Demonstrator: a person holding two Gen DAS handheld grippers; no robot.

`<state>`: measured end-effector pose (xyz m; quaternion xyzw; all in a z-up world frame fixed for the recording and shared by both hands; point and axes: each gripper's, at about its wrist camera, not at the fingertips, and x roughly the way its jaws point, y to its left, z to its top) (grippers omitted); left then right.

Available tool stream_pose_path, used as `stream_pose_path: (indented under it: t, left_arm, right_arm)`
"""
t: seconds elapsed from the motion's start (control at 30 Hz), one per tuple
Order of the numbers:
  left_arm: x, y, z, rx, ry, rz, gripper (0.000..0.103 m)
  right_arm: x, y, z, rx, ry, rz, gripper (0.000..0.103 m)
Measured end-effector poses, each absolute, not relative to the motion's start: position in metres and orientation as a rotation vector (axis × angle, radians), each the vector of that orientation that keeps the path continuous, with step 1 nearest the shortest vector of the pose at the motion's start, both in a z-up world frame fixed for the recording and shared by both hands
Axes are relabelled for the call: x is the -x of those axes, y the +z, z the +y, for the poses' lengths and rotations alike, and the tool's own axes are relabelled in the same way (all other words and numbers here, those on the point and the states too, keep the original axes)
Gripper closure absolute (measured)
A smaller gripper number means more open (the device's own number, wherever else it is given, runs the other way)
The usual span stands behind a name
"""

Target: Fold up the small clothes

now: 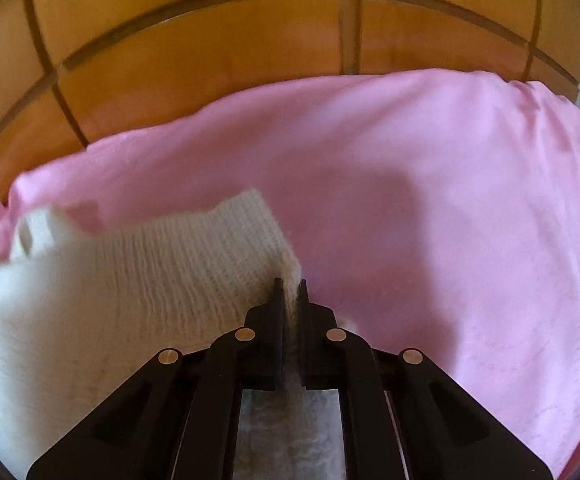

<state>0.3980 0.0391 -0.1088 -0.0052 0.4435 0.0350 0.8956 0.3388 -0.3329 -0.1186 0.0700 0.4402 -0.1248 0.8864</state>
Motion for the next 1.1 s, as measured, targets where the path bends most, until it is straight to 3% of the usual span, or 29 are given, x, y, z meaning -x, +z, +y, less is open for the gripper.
stream_pose_path:
  t: [0.1,0.13,0.17,0.2,0.43,0.8,1.03,1.1]
  left_arm:
    - [-0.388,-0.095,0.033,-0.017,0.091,0.901,0.086]
    - [-0.38,-0.086,0.033,-0.019,0.108,0.88,0.07]
    - [-0.372,-0.078,0.033,-0.015,0.119,0.856,0.056]
    - [-0.366,-0.072,0.034,-0.003,0.109,0.841,0.055]
    - [-0.309,-0.055,0.018,0.021,0.009,0.81,0.054]
    - [-0.265,-0.073,-0.022,-0.017,-0.111,0.854,0.054]
    - [-0.263,-0.086,-0.024,-0.02,-0.131,0.879,0.053]
    - [-0.265,-0.091,-0.023,-0.021,-0.141,0.899,0.053]
  right_arm:
    - [-0.331,-0.105,-0.339,-0.181,-0.223,0.903,0.092]
    - [-0.324,-0.099,-0.344,-0.204,-0.205,0.889,0.075]
    - [-0.319,-0.095,-0.347,-0.222,-0.192,0.877,0.047]
    - [-0.308,-0.091,-0.354,-0.256,-0.172,0.863,0.036]
    - [-0.26,-0.11,-0.371,-0.418,-0.034,0.937,0.026]
    - [-0.218,-0.122,-0.355,-0.573,0.143,0.965,0.026]
    - [-0.221,-0.117,-0.339,-0.546,0.18,1.008,0.069]
    - [-0.222,-0.107,-0.331,-0.513,0.18,1.001,0.074]
